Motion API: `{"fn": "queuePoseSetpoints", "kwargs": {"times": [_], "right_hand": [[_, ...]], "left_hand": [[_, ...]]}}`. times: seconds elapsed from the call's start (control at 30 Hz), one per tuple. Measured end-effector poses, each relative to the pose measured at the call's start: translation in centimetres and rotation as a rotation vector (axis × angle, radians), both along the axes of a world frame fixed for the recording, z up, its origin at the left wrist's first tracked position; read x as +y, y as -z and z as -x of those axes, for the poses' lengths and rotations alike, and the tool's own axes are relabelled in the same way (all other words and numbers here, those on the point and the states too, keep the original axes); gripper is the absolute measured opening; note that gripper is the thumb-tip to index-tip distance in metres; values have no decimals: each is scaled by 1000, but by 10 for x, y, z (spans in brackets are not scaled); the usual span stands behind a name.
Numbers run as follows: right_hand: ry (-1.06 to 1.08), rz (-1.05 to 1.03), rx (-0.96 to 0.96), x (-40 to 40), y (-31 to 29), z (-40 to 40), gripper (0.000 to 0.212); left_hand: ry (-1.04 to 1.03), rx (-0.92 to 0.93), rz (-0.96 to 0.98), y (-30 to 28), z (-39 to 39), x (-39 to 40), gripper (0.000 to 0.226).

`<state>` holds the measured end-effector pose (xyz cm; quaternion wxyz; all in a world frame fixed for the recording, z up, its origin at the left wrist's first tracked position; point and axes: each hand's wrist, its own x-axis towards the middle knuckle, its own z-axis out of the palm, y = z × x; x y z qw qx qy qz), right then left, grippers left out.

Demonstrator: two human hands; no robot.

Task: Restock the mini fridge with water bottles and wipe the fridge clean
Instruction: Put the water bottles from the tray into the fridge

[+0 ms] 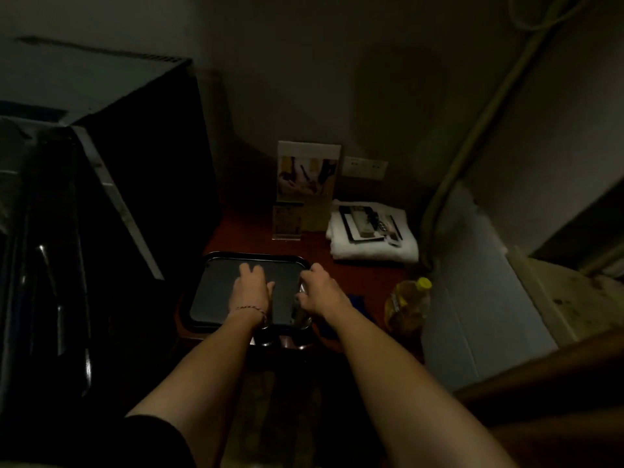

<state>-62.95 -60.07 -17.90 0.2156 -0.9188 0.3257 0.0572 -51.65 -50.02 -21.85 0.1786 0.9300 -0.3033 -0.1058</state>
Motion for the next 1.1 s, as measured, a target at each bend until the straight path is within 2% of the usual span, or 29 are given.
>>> {"fn": "queuePoseSetpoints", "kwargs": {"times": [0.33, 0.53, 0.63, 0.87, 0.97, 1.1], "right_hand": [[162, 61, -78, 77, -34, 112, 16], [175, 91, -89, 164, -39, 166, 17], [175, 88, -87, 214, -39, 181, 21], [74, 40, -14, 309, -33, 174, 28], [27, 40, 6, 348, -29, 156, 26], [7, -72, 39, 392, -24, 114, 21]], "left_hand": [[191, 48, 160, -29, 89, 78, 20], [296, -21, 159, -41, 146, 171, 21], [295, 7, 122, -40, 169, 220, 19], [330, 93, 27, -32, 174, 319, 9], [333, 76, 38, -27, 155, 363, 11], [327, 56, 53, -24, 105, 414, 13]]}}
